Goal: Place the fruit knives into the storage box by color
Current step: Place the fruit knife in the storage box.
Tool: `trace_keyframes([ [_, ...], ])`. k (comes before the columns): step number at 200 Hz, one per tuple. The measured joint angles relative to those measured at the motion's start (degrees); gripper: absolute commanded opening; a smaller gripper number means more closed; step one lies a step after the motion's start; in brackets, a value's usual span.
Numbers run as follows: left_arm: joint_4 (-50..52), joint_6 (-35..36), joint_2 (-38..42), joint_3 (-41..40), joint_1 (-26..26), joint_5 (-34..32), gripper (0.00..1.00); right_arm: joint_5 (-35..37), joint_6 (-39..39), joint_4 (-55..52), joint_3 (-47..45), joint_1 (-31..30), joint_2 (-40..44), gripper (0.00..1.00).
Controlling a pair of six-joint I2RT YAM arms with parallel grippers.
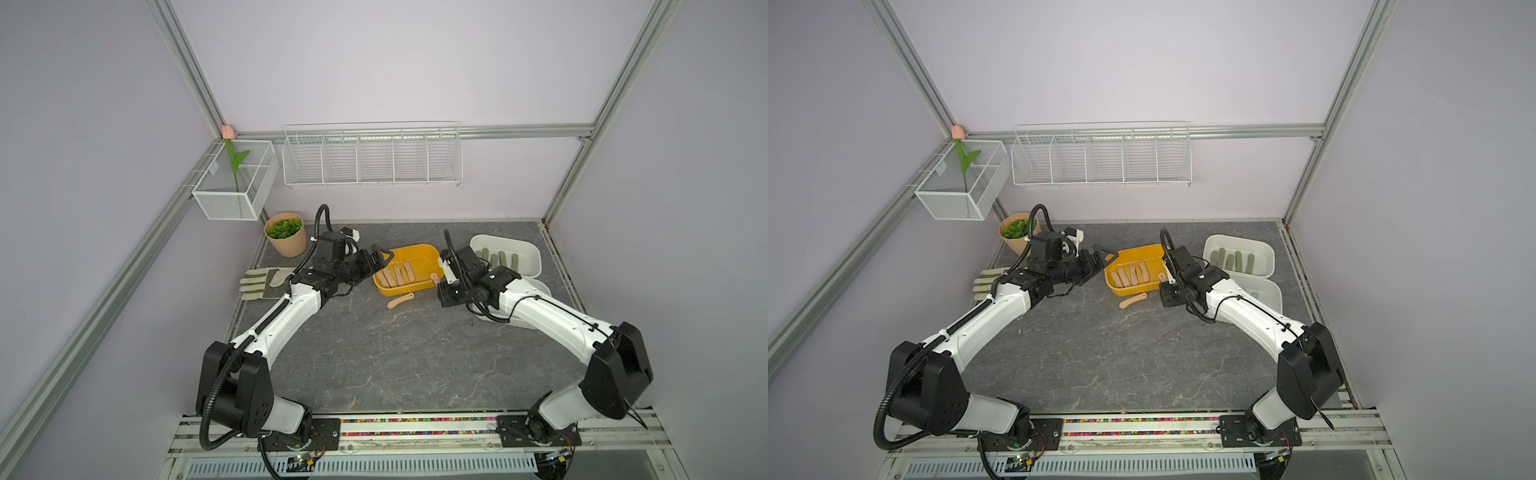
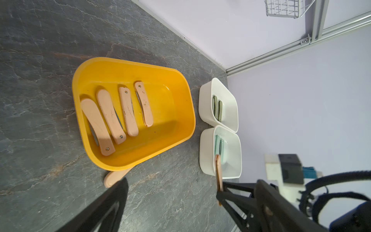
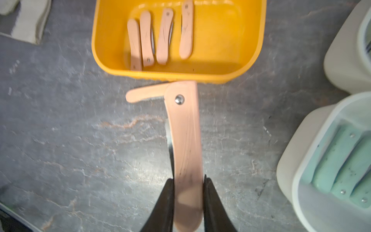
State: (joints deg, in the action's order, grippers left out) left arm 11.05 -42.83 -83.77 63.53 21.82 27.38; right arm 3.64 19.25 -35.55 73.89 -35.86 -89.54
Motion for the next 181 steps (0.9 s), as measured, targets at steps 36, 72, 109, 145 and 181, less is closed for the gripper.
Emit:
trace_keyframes([
  [36, 0.98, 0.85, -3.23, 3.1, 0.13, 0.59, 0.99, -2.38, -0.92, 0.26, 10.88, 2.27, -9.51, 0.2],
  [72, 1.66, 1.55, -4.96, 5.29, 0.94, 0.98, 0.99, -4.02, -1.14, 0.0, 18.95, 2.86, -20.13, 0.2],
  [109, 1.97, 1.55, -5.49, 5.75, 1.38, 1.01, 1.0, -4.76, -1.27, -0.61, 25.07, 3.23, -27.43, 0.2],
  [145, 2.58, 1.55, -5.55, 5.79, 1.46, 1.01, 0.99, -4.79, -1.27, -0.68, 28.85, 4.28, -31.3, 0.2],
  [181, 2.58, 1.55, -5.66, 5.81, 1.46, 1.01, 0.99, -4.79, -1.27, -0.83, 31.95, 5.53, -34.99, 0.2],
])
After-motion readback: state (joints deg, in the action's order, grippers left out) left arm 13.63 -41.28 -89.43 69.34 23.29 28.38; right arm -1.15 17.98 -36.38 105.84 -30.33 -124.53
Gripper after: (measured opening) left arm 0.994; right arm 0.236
